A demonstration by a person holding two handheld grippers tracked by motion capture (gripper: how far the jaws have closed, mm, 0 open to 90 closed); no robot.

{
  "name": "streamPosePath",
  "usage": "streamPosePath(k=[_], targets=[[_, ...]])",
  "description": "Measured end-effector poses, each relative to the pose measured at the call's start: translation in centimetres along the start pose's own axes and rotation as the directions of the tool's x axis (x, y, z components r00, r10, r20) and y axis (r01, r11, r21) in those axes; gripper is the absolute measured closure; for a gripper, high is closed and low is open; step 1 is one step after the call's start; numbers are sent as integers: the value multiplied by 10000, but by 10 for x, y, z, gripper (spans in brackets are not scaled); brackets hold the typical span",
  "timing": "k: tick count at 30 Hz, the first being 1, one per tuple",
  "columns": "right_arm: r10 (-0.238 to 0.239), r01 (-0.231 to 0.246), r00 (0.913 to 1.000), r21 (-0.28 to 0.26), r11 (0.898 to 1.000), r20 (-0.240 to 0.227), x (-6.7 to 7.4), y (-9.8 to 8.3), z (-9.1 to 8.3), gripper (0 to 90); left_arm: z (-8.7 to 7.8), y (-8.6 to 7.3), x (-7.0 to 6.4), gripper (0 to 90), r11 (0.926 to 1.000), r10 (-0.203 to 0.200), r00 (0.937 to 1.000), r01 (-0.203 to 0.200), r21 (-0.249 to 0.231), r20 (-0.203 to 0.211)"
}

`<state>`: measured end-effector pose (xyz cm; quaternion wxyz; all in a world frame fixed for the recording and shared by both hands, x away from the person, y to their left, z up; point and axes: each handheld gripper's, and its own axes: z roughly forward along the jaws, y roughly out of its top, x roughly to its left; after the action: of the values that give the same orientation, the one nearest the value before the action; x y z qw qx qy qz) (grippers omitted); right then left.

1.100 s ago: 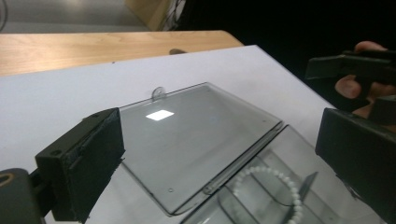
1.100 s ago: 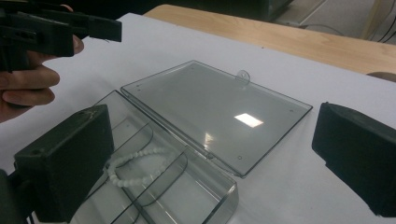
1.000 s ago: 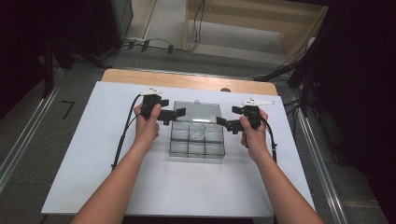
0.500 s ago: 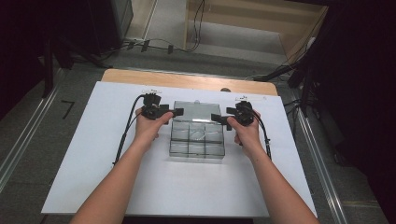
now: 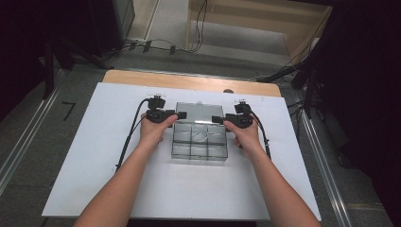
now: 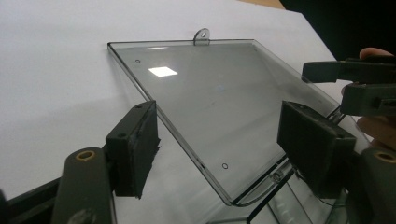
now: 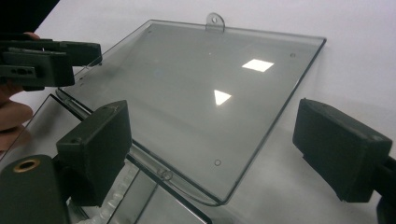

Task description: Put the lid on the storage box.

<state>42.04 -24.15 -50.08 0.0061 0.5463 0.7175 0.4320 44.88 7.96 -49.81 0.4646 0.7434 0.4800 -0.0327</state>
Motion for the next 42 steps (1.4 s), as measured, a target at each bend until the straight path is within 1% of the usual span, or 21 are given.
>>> streamPosePath(k=[2,4,6,9,11,15,16,17,21,24,27,29,30,32,34,37,39,42], targets=[[184,-184,9998,61,9998,-7,-2,-1,1,109,1,-1,0,304,10000,-39,10000,39,52,-14],[239,-239,9997,90,9997,-43,-2,-1,3,121,3,-1,0,308,9999,-133,9999,133,109,-1],[314,-314,9995,112,9994,0,-2,-1,4,134,4,-2,1,307,9998,-143,9999,144,159,-36],[224,-225,9997,183,9996,30,-1,-2,5,184,5,-3,1,314,9996,-189,9998,191,200,-97],[274,-277,9996,192,9994,110,-1,-2,7,201,6,-3,1,320,9995,-234,9997,236,192,-123],[480,-478,9988,273,9985,-54,-4,-3,8,215,7,-3,2,342,9990,-311,9994,316,304,-171],[467,-464,9989,314,9984,-95,-3,-3,9,219,8,-4,2,357,9988,-333,9994,338,358,-134],[472,-469,9988,319,9984,-109,-3,-4,11,222,9,-5,3,367,9983,-451,9990,449,383,58],[521,-517,9985,285,9983,-138,-2,-5,12,228,10,-5,3,384,9976,-614,9980,610,324,127],[486,-477,9981,234,9986,-384,-2,-5,11,266,9,-4,2,431,9976,-654,9975,648,233,278],[289,-282,9987,174,9995,-418,-2,-5,9,302,8,-4,1,472,9979,-641,9970,636,121,433],[118,-115,9984,51,9999,-553,-1,-5,8,333,6,-3,0,499,9986,-538,9976,538,13,440],[46,-47,9985,-8,10000,-545,0,-5,7,345,6,-2,0,511,9985,-546,9975,548,-36,438],[-281,277,9986,-110,9996,-452,1,-6,4,376,3,-1,-1,543,9986,-489,9978,497,-167,440],[-524,508,9979,-435,9978,-372,1,-7,0,445,-1,1,-3,585,9990,-304,9985,319,-315,462],[-819,776,9955,-862,9932,-471,0,-9,-7,528,-7,3,-6,633,9988,-12,9988,36,-485,488],[-991,941,9940,-999,9905,-460,0,-10,-10,554,-9,3,-7,650,9983,197,9987,-170,-555,473],[-1206,1156,9919,-1113,9870,-387,1,-11,-13,583,-11,2,-7,675,9971,275,9976,-229,-728,629]])
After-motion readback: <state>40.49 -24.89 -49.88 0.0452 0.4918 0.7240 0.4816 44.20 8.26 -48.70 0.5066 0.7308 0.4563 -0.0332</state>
